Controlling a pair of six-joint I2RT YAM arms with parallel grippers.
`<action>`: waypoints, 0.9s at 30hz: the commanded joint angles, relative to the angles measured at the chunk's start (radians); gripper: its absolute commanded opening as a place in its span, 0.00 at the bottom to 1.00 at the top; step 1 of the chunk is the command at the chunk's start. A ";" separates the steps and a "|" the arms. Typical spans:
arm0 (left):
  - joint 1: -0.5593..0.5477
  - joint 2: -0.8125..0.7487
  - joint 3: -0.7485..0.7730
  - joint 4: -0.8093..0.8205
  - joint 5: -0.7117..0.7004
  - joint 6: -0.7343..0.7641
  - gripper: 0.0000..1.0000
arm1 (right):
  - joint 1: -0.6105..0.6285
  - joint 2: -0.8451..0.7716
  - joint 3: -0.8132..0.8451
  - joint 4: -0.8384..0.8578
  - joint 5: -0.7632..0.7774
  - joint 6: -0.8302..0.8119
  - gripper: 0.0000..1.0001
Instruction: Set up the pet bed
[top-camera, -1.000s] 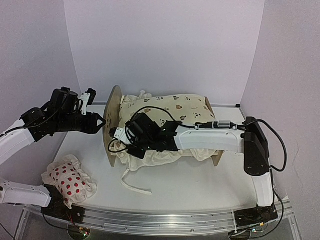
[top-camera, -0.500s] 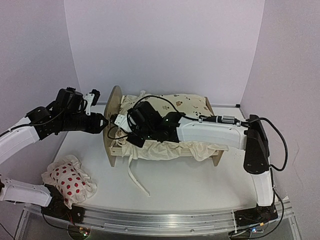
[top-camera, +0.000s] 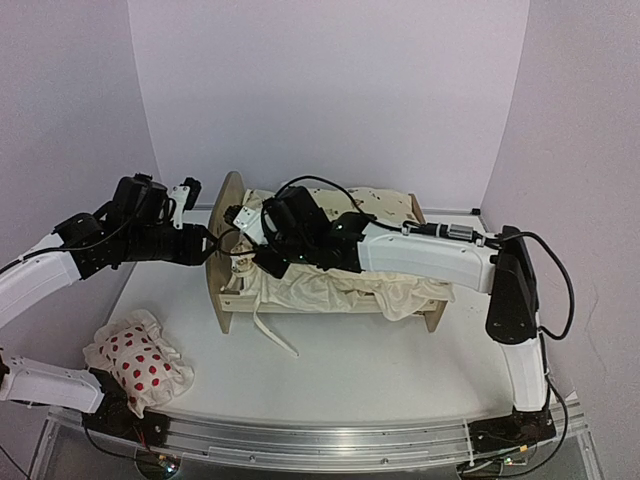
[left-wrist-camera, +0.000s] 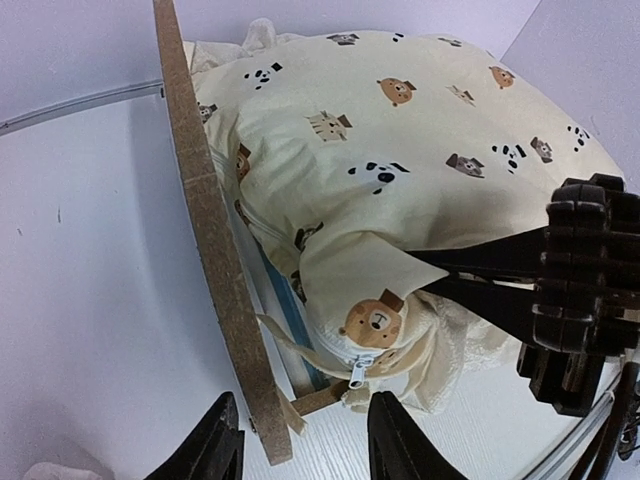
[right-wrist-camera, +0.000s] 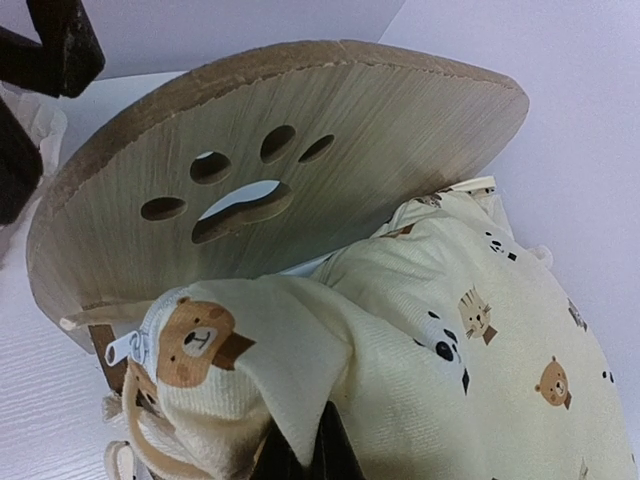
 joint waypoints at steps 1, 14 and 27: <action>0.002 0.010 -0.001 0.044 0.024 -0.028 0.43 | -0.006 0.051 0.095 0.083 0.031 0.040 0.00; 0.002 0.024 -0.035 0.060 0.028 -0.053 0.43 | -0.083 0.159 0.219 0.084 0.160 0.114 0.00; 0.002 0.049 -0.029 0.080 0.016 -0.056 0.43 | -0.095 0.180 0.181 0.081 -0.105 0.092 0.02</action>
